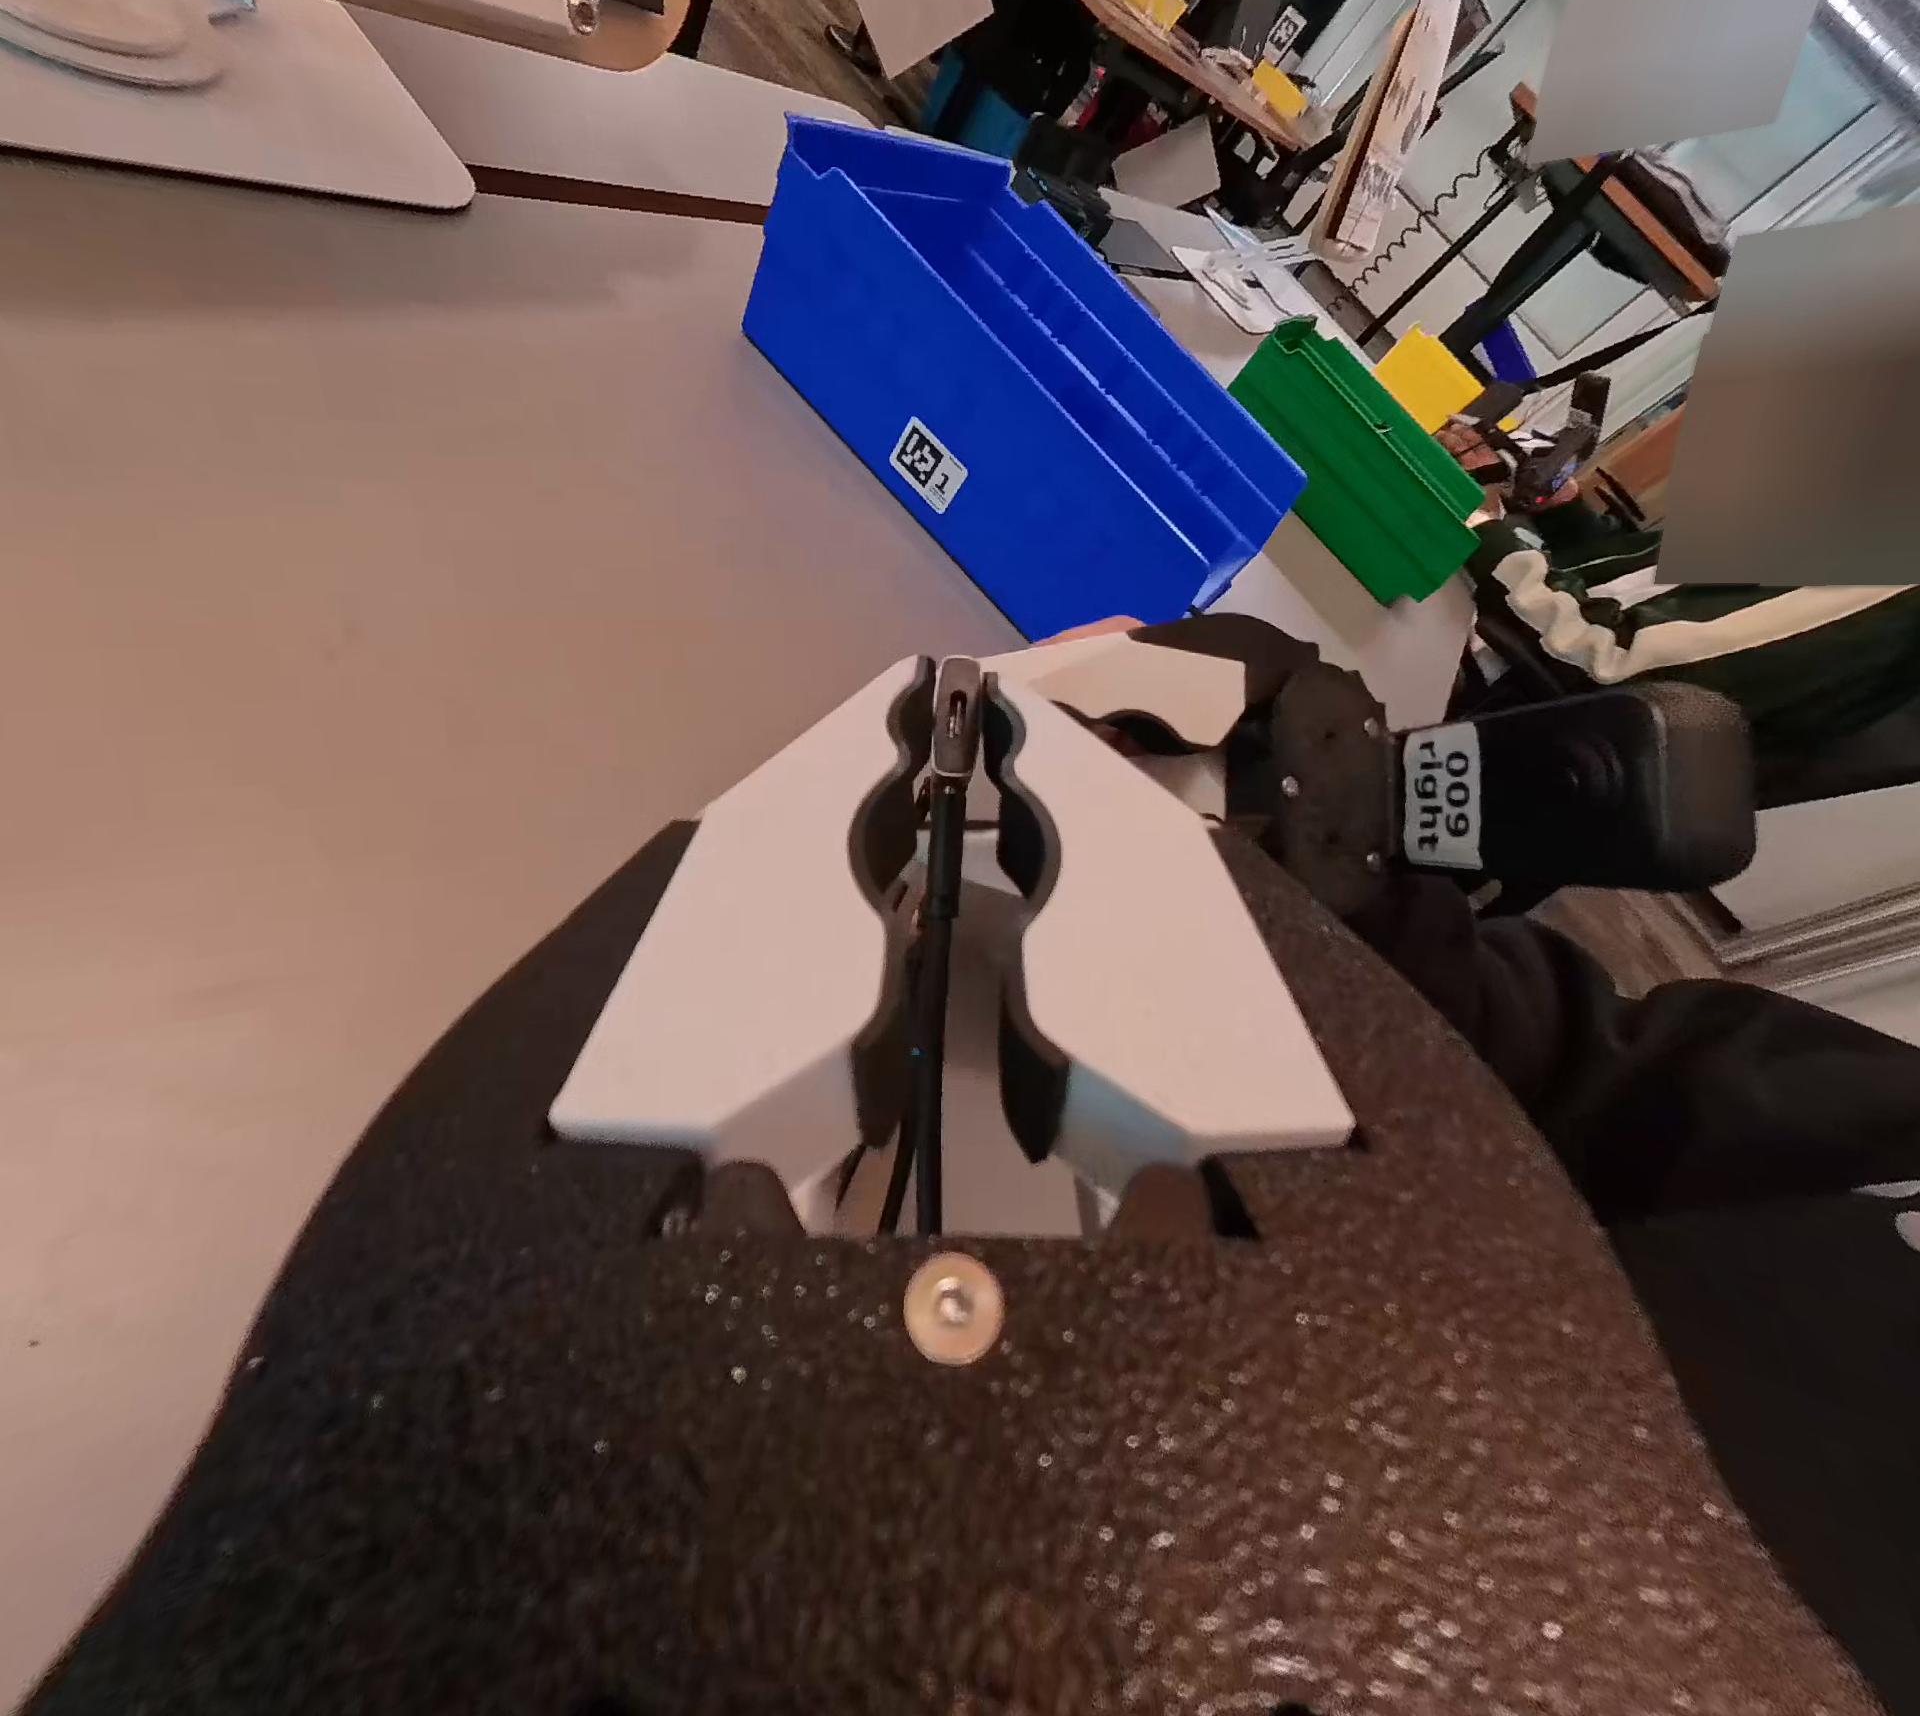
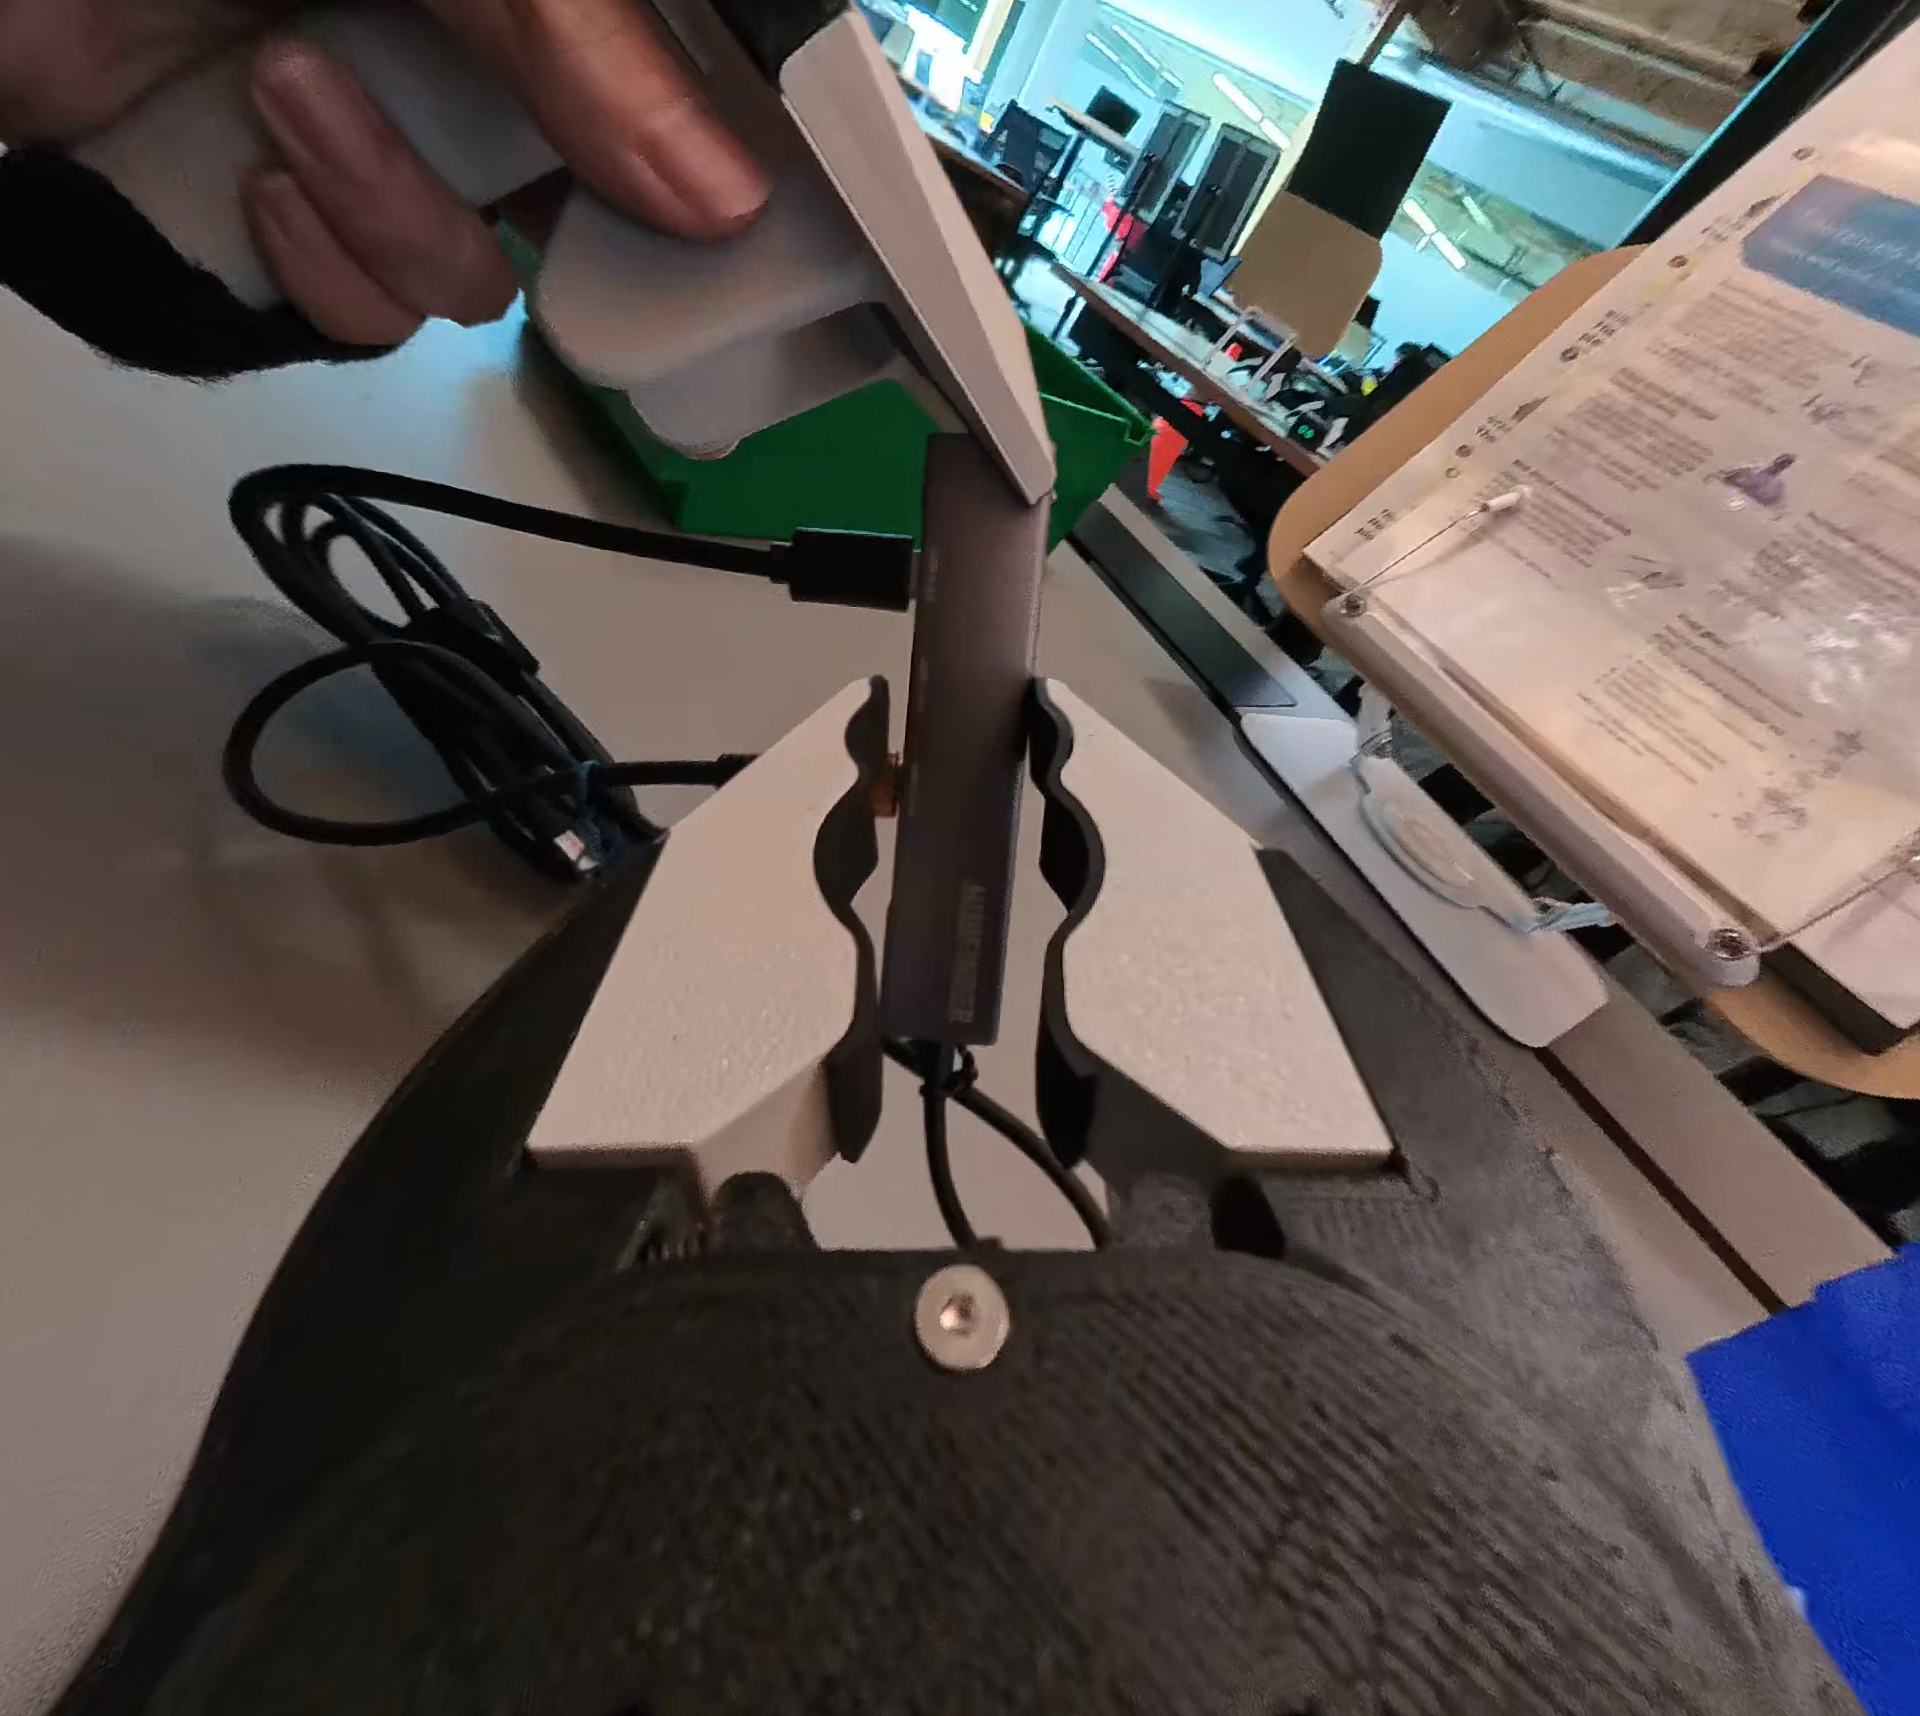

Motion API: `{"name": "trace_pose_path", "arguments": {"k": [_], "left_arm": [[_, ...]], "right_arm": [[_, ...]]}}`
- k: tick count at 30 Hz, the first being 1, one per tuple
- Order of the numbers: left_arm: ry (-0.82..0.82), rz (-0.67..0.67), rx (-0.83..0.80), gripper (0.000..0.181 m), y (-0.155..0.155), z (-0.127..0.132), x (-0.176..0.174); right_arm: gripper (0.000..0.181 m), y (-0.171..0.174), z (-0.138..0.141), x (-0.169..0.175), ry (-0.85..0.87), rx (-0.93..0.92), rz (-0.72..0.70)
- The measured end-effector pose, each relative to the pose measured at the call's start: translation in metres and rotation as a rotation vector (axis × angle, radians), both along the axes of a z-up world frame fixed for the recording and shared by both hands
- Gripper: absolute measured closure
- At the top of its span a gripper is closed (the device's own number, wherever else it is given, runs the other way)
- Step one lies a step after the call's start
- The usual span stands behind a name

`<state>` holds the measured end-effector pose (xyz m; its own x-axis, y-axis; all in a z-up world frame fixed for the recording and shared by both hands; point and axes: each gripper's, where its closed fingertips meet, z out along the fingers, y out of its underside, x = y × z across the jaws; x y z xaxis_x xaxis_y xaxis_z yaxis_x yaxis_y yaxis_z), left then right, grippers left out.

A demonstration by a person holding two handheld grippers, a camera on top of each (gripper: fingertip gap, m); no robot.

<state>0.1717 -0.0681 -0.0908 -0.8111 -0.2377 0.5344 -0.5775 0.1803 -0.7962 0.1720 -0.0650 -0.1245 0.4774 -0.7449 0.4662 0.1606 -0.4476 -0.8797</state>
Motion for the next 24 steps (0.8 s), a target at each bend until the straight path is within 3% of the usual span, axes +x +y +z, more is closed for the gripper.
{"name": "trace_pose_path", "arguments": {"k": [5, 8, 10, 14, 19, 22, 24], "left_arm": [[-0.063, 0.008, 0.021, 0.175, -0.003, -0.005, 0.001], [-0.308, 0.040, 0.113, 0.173, -0.002, -0.006, 0.005], [-0.548, 0.084, 0.180, 0.158, 0.002, 0.002, 0.003], [-0.877, 0.041, 0.329, 0.161, 0.004, -0.004, -0.022], [-1.114, 0.030, 0.494, 0.168, 0.003, -0.028, -0.025], [-1.203, 0.078, 0.522, 0.179, 0.004, -0.028, -0.018], [-1.242, 0.096, 0.555, 0.168, 0.007, -0.028, -0.014]], "right_arm": [[0.160, -0.004, -0.006, 0.004, 0.090, 0.021, -0.028], [0.160, -0.007, -0.013, 0.007, 0.190, 0.063, -0.078], [0.160, -0.014, -0.019, 0.009, 0.245, 0.083, -0.119], [0.160, -0.028, -0.021, 0.011, 0.315, 0.166, -0.167], [0.160, -0.018, -0.016, 0.005, 0.329, 0.193, -0.096], [0.160, -0.012, -0.017, 0.002, 0.342, 0.201, -0.066], [0.160, -0.017, -0.017, 0.004, 0.350, 0.214, -0.085]]}}
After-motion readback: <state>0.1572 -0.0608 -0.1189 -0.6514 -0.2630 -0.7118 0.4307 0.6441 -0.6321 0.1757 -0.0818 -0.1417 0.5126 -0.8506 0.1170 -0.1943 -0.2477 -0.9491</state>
